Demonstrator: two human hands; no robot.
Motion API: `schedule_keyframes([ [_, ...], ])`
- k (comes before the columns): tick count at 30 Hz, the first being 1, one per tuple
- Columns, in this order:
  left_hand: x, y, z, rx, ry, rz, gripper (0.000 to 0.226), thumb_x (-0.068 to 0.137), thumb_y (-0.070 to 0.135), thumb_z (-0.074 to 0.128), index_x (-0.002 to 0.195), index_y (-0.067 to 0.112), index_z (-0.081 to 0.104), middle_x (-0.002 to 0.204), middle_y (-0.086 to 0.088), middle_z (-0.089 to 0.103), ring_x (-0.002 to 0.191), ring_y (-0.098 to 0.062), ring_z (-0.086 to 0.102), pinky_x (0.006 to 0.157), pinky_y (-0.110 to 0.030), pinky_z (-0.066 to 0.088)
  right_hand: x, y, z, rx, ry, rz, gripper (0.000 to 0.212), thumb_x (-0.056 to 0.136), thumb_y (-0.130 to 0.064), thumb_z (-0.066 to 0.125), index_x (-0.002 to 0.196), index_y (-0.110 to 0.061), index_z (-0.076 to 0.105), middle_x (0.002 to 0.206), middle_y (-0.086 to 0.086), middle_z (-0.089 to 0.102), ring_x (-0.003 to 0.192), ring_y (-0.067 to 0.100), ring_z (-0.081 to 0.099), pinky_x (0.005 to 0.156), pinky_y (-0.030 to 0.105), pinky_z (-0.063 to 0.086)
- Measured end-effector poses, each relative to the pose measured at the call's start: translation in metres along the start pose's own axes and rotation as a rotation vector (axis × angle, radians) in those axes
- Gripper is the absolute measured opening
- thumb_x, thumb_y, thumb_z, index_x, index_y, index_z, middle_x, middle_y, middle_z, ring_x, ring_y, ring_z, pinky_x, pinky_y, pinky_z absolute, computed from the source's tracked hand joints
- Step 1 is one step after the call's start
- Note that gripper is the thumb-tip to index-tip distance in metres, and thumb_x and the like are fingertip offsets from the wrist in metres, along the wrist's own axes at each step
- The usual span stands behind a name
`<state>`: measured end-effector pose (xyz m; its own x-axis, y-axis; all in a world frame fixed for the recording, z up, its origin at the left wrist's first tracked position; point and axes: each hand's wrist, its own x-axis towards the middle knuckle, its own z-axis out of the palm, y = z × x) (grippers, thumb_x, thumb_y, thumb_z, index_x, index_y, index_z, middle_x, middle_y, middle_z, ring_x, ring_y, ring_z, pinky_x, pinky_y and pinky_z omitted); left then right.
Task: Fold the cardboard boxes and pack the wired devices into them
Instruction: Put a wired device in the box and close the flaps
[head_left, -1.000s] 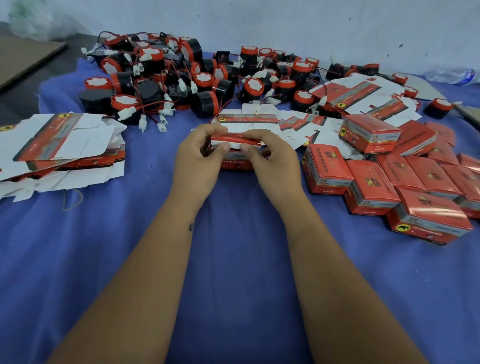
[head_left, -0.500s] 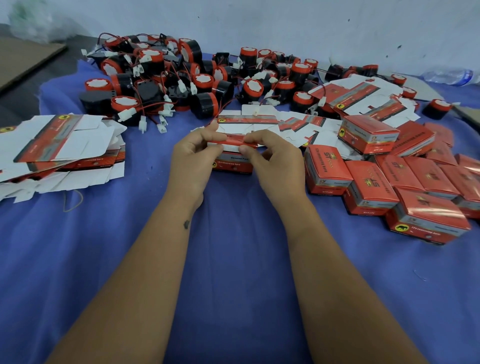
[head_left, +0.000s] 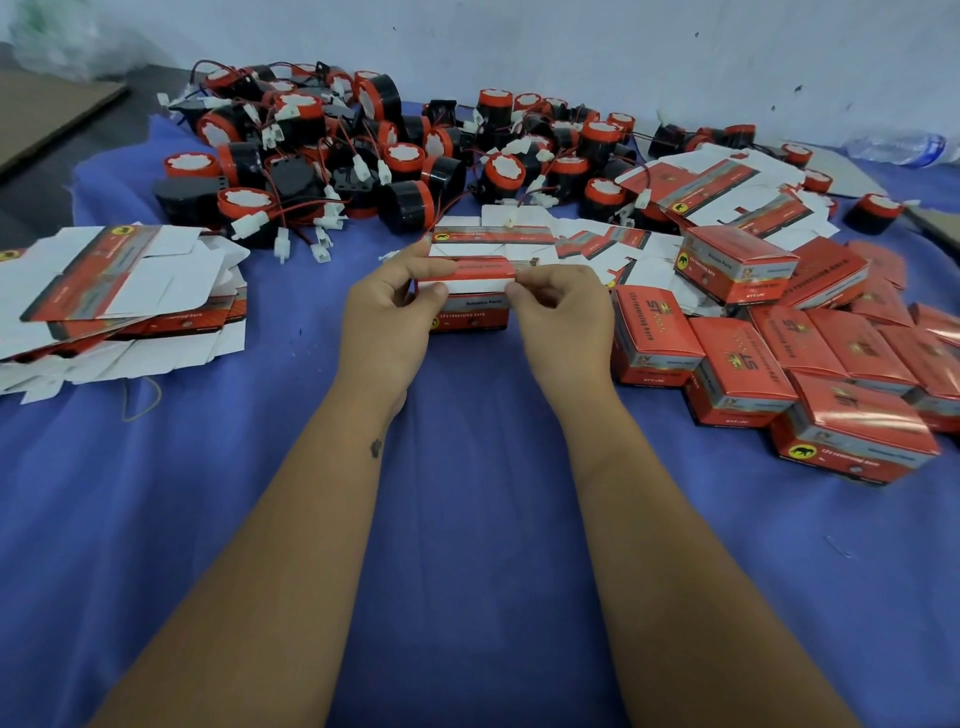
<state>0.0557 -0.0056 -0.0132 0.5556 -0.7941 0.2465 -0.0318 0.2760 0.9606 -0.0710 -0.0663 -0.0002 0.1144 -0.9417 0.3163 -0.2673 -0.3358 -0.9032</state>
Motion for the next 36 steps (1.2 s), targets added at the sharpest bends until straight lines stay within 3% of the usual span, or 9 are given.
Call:
schedule_keyframes([
  [5,-0.0009,-0.0006,0.0009,0.010,-0.004,0.001,0.035,0.093,-0.003,0.060,0.088,0.030,0.072,0.137,0.006,0.060,0.123,-0.005,0.056,0.086,-0.017,0.053,-0.0004,-0.0010,0.0012,0.111,-0.004,0.061,0.010,0.090,-0.010,0.068,0.100,-0.012,0.067,0.110,0.007,0.065,0.101,0.019,0.065,0.090,0.033,0.055],
  [8,-0.0002,0.0009,0.0006,0.015,-0.008,-0.010,0.035,0.093,-0.004,0.059,0.088,0.029,0.072,0.140,0.003,0.058,0.126,-0.010,0.055,0.087,-0.019,0.054,-0.0009,0.0004,0.0001,0.115,-0.009,0.064,0.008,0.089,-0.008,0.068,0.097,-0.008,0.068,0.101,0.008,0.069,0.095,0.021,0.066,0.086,0.030,0.055],
  [10,-0.0007,0.0025,0.0005,0.005,-0.005,-0.025,0.037,0.093,-0.005,0.058,0.086,0.028,0.072,0.138,0.007,0.059,0.119,-0.003,0.058,0.080,-0.015,0.053,-0.0015,0.0004,-0.0013,0.148,-0.027,0.077,0.004,0.087,-0.004,0.067,0.088,-0.007,0.069,0.088,0.004,0.069,0.084,0.016,0.064,0.077,0.025,0.055],
  [13,-0.0007,0.0035,-0.0008,-0.025,-0.013,-0.045,0.041,0.094,-0.006,0.054,0.083,0.029,0.072,0.130,0.013,0.060,0.103,0.013,0.060,0.075,-0.010,0.051,-0.0020,-0.0009,-0.0025,0.199,-0.073,0.082,0.017,0.083,0.001,0.064,0.071,-0.011,0.064,0.073,-0.001,0.063,0.075,0.011,0.059,0.066,0.020,0.051],
  [17,-0.0031,0.0027,-0.0008,0.117,-0.080,0.039,0.041,0.093,-0.003,0.053,0.090,0.032,0.073,0.136,0.012,0.056,0.121,0.003,0.054,0.091,-0.019,0.051,-0.0022,0.0000,-0.0038,0.210,-0.116,0.088,0.023,0.082,0.001,0.065,0.065,-0.014,0.062,0.078,0.004,0.067,0.081,0.012,0.064,0.063,0.020,0.050],
  [21,-0.0041,0.0009,0.0005,0.336,-0.130,0.215,0.037,0.081,-0.003,0.068,0.097,0.030,0.065,0.120,0.019,0.058,0.121,-0.007,0.055,0.101,-0.028,0.049,-0.0028,0.0023,-0.0040,0.154,-0.095,0.024,0.012,0.081,0.000,0.067,0.072,-0.008,0.066,0.081,0.006,0.066,0.080,0.013,0.062,0.070,0.023,0.055],
  [28,-0.0013,-0.0010,0.0011,0.383,-0.072,0.193,0.037,0.080,-0.005,0.073,0.101,0.024,0.068,0.122,0.013,0.058,0.121,-0.010,0.056,0.100,-0.029,0.050,-0.0025,0.0049,-0.0023,0.063,-0.094,-0.046,0.015,0.081,-0.003,0.069,0.069,-0.011,0.064,0.079,0.001,0.064,0.078,0.006,0.060,0.070,0.018,0.053],
  [33,-0.0036,0.0005,0.0020,0.389,-0.024,0.200,0.043,0.079,-0.006,0.074,0.099,0.032,0.065,0.115,0.028,0.050,0.103,0.018,0.051,0.088,-0.001,0.041,-0.0013,0.0057,0.0003,0.010,-0.072,-0.034,0.009,0.084,-0.009,0.069,0.076,-0.008,0.065,0.081,0.003,0.067,0.078,0.013,0.061,0.071,0.022,0.053],
  [36,-0.0049,-0.0001,0.0040,0.487,0.030,0.201,0.035,0.082,-0.002,0.074,0.107,0.023,0.071,0.133,0.018,0.050,0.126,0.005,0.044,0.102,-0.004,0.031,-0.0046,0.0074,0.0036,-0.074,-0.085,-0.076,0.010,0.086,-0.014,0.067,0.094,-0.014,0.062,0.087,-0.002,0.065,0.079,0.015,0.061,0.073,0.033,0.054],
])
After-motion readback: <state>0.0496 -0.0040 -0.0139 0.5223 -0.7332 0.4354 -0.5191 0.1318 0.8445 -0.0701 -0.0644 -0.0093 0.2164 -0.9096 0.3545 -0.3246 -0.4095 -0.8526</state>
